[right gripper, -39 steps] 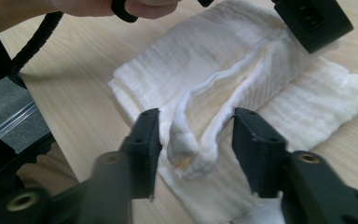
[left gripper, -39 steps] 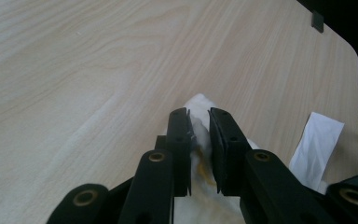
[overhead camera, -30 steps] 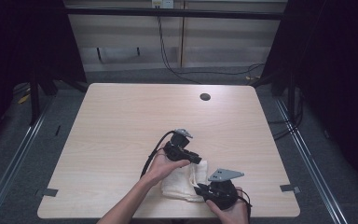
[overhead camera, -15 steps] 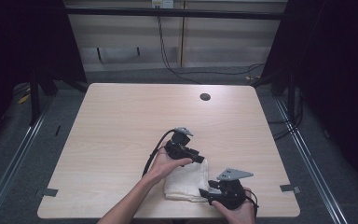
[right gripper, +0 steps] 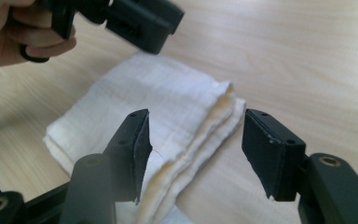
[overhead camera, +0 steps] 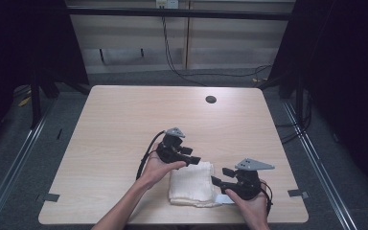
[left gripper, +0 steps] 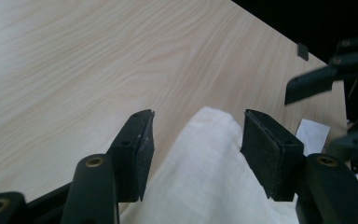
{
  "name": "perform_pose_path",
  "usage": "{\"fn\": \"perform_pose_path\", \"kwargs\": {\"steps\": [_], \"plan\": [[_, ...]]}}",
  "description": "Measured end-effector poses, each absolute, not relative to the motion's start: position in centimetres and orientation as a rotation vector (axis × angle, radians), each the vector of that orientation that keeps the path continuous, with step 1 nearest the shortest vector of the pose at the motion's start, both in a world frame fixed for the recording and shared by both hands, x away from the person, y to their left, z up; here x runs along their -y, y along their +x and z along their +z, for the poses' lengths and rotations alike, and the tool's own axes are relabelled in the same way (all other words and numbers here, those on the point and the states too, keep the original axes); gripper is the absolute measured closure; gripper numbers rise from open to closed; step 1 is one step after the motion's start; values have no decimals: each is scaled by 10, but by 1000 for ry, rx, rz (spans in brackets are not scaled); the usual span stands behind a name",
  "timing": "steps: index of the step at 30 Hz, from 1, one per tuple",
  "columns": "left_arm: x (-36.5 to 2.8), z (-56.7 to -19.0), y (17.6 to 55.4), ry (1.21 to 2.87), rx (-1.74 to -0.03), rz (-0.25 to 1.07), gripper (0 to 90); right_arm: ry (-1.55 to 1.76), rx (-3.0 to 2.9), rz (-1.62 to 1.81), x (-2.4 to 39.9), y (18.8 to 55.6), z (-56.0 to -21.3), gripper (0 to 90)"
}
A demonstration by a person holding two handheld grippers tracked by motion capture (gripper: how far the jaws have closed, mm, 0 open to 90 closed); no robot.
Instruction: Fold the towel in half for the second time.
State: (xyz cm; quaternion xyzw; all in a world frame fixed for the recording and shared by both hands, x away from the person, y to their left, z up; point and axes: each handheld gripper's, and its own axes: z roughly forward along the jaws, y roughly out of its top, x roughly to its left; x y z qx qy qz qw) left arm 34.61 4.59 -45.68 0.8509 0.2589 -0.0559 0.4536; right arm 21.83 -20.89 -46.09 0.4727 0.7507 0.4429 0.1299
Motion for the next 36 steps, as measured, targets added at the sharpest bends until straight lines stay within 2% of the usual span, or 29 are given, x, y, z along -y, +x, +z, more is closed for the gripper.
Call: {"fn": "perform_pose_path", "kwargs": {"steps": [6, 17, 20, 23, 26, 36], "plan": [[-70, -448, 340, 2170, -653, -71, 380, 1335, -2200, 1308, 220, 229, -454, 377], [-139, -440, 327, 2107, -786, 3, 297, 1338, -2179, 1284, 246, 234, -451, 321], [-155, -441, 321, 2135, -799, 15, 277, 1360, -2145, 1280, 258, 234, -451, 315], [-169, -445, 315, 2148, -806, 39, 278, 1382, -2123, 1269, 269, 232, -452, 309], [-183, -447, 311, 2144, -825, 54, 318, 1404, -2112, 1235, 279, 231, -454, 308], [-228, -459, 293, 2095, -1005, 122, 257, 1474, -2058, 1163, 309, 227, -466, 281]]}}
